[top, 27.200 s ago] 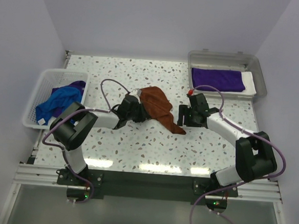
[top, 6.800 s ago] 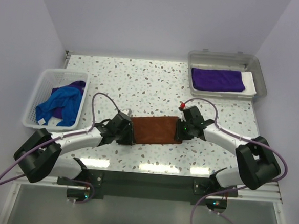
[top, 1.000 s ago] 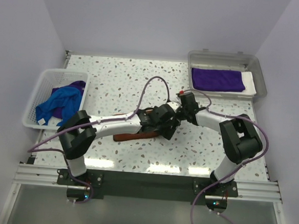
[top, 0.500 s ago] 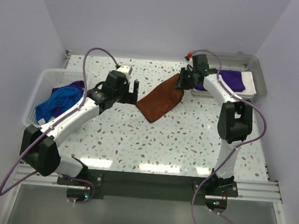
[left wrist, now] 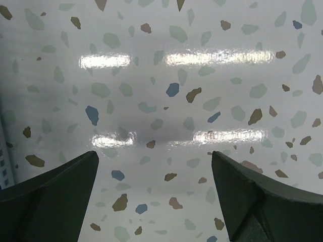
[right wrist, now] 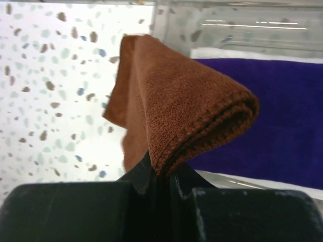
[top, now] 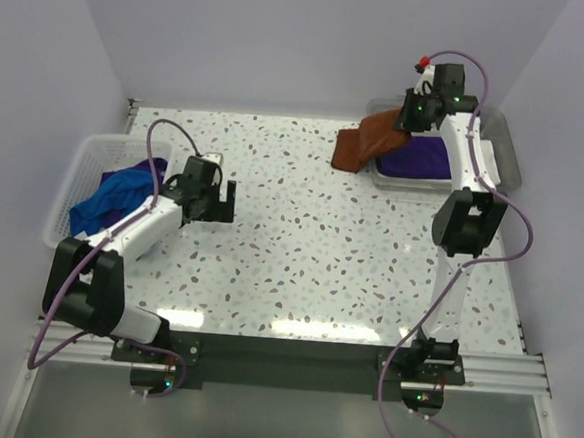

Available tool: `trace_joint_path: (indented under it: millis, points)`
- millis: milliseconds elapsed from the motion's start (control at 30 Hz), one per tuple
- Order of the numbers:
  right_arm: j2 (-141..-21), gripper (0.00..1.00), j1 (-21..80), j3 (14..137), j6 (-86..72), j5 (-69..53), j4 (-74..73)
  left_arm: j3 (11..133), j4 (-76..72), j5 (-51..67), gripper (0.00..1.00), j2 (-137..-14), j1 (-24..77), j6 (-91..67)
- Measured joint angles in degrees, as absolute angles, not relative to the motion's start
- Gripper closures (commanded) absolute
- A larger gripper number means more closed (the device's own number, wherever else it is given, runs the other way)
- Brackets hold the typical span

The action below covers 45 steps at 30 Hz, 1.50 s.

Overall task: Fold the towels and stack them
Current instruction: Neatly place the folded towel into the bin

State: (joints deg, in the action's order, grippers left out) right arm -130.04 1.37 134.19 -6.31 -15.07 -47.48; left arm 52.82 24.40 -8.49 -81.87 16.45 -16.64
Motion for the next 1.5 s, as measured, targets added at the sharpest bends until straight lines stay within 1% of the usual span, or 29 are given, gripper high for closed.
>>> trace_joint_path:
  millis: [167,433,1067,1433,1500]
  points:
    - [-131.35,1.0,-4.03,134.37,0.16,-15.51,-50.5,51.99,24.16,-8.97,0.0,-81.97,16.1,-16.62]
    - [-131.85,1.0,-9.17,134.37,6.92,-15.05,-51.35,51.7,23.31,-9.78,0.0,-83.85,15.9,-16.62]
    - [-131.87,1.0,-11.73,135.2,10.15,-12.25,-48.12,51.42,22.85,-9.82,0.0,-86.39,15.81,-16.62]
    - [-131.94,1.0,-12.67,135.2,10.61,-7.94,-45.21,51.2,22.76,-9.82,0.0,-86.41,15.81,-16.6]
    - [-132.14,0.97,-12.71,135.2,10.68,-7.05,-44.71,51.2,22.76,-9.82,0.0,-86.41,15.81,-16.58]
